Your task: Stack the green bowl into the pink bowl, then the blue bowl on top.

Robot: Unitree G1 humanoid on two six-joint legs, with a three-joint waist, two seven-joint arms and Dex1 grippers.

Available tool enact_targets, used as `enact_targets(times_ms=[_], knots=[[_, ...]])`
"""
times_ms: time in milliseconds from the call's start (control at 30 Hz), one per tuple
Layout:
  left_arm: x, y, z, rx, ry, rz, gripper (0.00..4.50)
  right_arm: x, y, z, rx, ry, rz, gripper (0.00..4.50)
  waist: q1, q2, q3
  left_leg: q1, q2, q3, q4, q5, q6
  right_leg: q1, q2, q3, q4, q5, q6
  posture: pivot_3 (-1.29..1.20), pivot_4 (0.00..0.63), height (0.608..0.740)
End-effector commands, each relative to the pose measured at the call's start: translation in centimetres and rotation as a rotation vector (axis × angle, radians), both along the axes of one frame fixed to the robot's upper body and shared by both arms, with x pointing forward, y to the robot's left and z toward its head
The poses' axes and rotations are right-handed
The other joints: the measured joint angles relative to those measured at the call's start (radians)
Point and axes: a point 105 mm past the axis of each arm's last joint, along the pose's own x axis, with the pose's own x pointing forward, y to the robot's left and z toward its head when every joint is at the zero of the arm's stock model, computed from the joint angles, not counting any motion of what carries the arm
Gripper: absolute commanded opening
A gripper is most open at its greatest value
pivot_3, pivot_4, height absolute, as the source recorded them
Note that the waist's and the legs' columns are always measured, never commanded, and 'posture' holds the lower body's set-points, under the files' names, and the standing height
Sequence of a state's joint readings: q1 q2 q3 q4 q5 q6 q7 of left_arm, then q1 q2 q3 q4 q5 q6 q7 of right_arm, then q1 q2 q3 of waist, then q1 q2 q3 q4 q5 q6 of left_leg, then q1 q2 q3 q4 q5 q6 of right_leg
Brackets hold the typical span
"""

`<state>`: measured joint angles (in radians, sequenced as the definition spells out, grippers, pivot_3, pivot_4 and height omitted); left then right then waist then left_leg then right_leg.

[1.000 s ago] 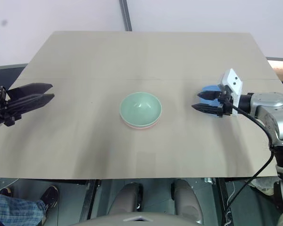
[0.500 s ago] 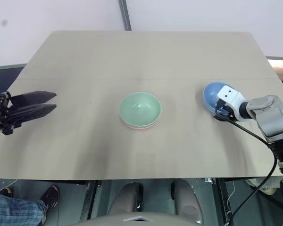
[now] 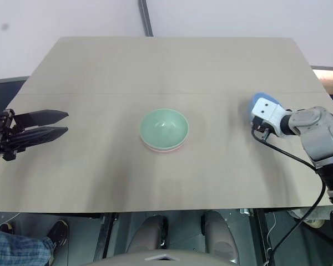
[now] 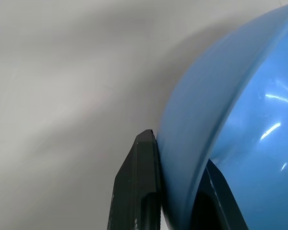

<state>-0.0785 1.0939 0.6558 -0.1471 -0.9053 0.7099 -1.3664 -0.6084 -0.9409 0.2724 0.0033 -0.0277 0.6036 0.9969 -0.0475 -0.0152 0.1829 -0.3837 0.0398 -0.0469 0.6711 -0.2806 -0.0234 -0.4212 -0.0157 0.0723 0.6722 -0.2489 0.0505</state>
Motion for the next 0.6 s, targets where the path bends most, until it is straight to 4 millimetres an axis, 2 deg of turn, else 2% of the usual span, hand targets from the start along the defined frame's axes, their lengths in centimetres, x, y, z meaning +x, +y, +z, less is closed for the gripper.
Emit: enact_targets(times_ms=[33, 100, 200, 300, 433, 600], knots=[[0.0, -0.3, 0.6, 0.024, -0.036, -0.017, 2.45, -1.2, 6.7, 3.7, 0.004, -0.135, 0.29, 0.04, -0.008, 0.0, 0.0, 0.0, 0.0, 0.0, 0.0, 0.0, 0.0, 0.0, 0.0, 0.0, 0.0, 0.0, 0.0, 0.0, 0.15, 0.74], [0.1, -0.4, 0.5, 0.022, -0.032, -0.02, 2.45, -1.6, 8.8, 4.1, 0.008, -0.158, 0.353, 0.04, -0.012, 0.0, 0.0, 0.0, 0.0, 0.0, 0.0, 0.0, 0.0, -0.001, 0.001, 0.0, 0.002, 0.0, 0.0, 0.0, 0.15, 0.74], [0.2, -0.5, 0.2, 0.028, -0.025, -0.028, 2.45, -2.9, 14.1, 5.6, 0.093, -0.219, 0.49, 0.04, -0.012, 0.0, 0.0, -0.001, 0.0, -0.001, 0.0, 0.0, 0.0, -0.001, 0.0, 0.0, 0.002, 0.0, 0.0, 0.0, 0.15, 0.74], [0.3, -0.5, 0.2, 0.029, -0.024, -0.033, 2.45, -4.2, 17.8, 6.4, 0.132, -0.243, 0.591, 0.04, -0.013, 0.0, 0.0, -0.002, 0.0, -0.001, 0.0, 0.0, 0.0, -0.003, 0.0, 0.0, 0.002, 0.0, -0.001, 0.0, 0.15, 0.74], [0.5, -0.4, 0.5, 0.032, -0.029, -0.032, 2.45, -5.5, 20.3, 6.7, 0.116, -0.277, 0.683, 0.04, -0.001, 0.0, 0.0, -0.004, 0.0, -0.002, 0.0, 0.0, 0.0, -0.004, 0.0, -0.002, 0.002, -0.001, -0.001, 0.0, 0.15, 0.74], [0.5, -0.2, 0.6, 0.039, -0.029, -0.03, 2.45, -7.0, 21.0, 6.3, 0.051, -0.303, 0.779, 0.04, 0.007, 0.0, 0.0, -0.004, 0.0, -0.002, 0.0, 0.0, 0.0, -0.004, -0.001, -0.002, 0.001, -0.001, -0.001, 0.0, 0.15, 0.74]])
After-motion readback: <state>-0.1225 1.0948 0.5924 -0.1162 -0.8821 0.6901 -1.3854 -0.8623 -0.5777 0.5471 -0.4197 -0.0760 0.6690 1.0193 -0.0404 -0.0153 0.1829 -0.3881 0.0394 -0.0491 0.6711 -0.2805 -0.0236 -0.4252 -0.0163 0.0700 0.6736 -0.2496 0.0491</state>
